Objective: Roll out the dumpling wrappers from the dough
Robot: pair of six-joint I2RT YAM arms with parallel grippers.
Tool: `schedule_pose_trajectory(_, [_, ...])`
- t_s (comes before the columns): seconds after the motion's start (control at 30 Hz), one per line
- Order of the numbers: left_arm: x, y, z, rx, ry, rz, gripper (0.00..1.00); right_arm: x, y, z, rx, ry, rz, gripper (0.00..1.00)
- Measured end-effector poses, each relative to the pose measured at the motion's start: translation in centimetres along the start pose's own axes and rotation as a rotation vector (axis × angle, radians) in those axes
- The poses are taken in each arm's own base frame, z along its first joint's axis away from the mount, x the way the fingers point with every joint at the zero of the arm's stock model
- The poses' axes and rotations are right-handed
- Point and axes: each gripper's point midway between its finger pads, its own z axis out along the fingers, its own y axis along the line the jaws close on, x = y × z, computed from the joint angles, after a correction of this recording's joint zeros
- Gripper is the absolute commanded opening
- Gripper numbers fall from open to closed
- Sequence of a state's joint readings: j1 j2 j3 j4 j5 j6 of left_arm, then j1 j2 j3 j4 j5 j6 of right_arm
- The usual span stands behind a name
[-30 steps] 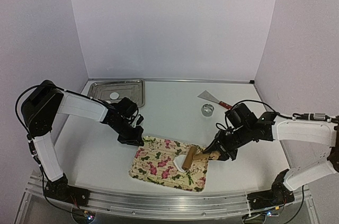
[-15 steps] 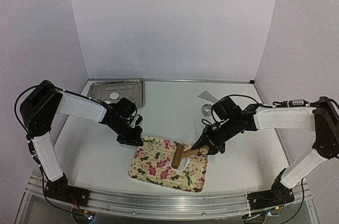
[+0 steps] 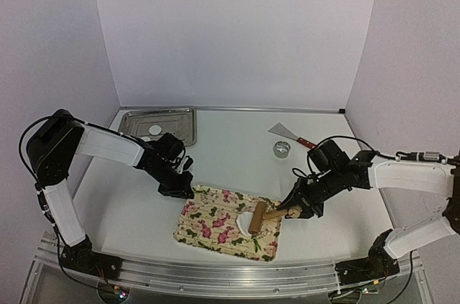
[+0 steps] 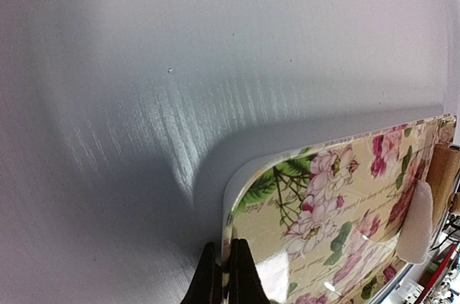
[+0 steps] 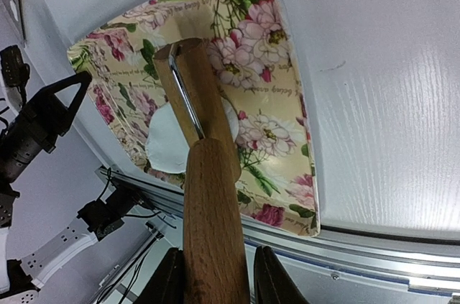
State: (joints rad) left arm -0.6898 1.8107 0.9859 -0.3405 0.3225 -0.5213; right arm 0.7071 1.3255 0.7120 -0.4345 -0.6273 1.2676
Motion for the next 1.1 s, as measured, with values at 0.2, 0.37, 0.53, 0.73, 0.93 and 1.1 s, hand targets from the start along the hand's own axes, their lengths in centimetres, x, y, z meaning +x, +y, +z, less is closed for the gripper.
schedule_pose_trajectory(0.2, [-0.3, 0.5, -0.2, -0.006, -0.007, -0.012, 0.0, -0.7, 2.4, 1.5, 0.043, 0.066, -0.032, 0.0])
schedule_pose_trajectory(0.37, [-0.3, 0.6, -0.2, -0.007, -0.011, -0.014, 0.0, -0.9, 3.7, 2.6, 0.033, 0.114, -0.077, 0.0])
schedule_pose_trajectory(0.53, [-0.3, 0.6, -0.3, -0.006, -0.012, -0.015, 0.0, -0.8, 3.3, 2.1, 0.006, 0.104, -0.098, 0.0])
schedule_pose_trajectory(0.73, [-0.3, 0.7, -0.3, 0.003, -0.016, -0.017, 0.0, -0.7, 0.2, -0.1, 0.015, 0.063, -0.045, 0.0])
schedule_pose_trajectory(0.93, [-0.5, 1.0, -0.5, 0.002, -0.016, -0.023, 0.0, -1.0, -0.5, -0.3, 0.062, 0.066, -0.033, 0.0])
schedule_pose_trajectory(1.1, [-0.7, 1.5, -0.6, -0.002, -0.021, -0.033, 0.0, -1.8, 1.3, -0.1, 0.099, 0.081, -0.056, 0.0])
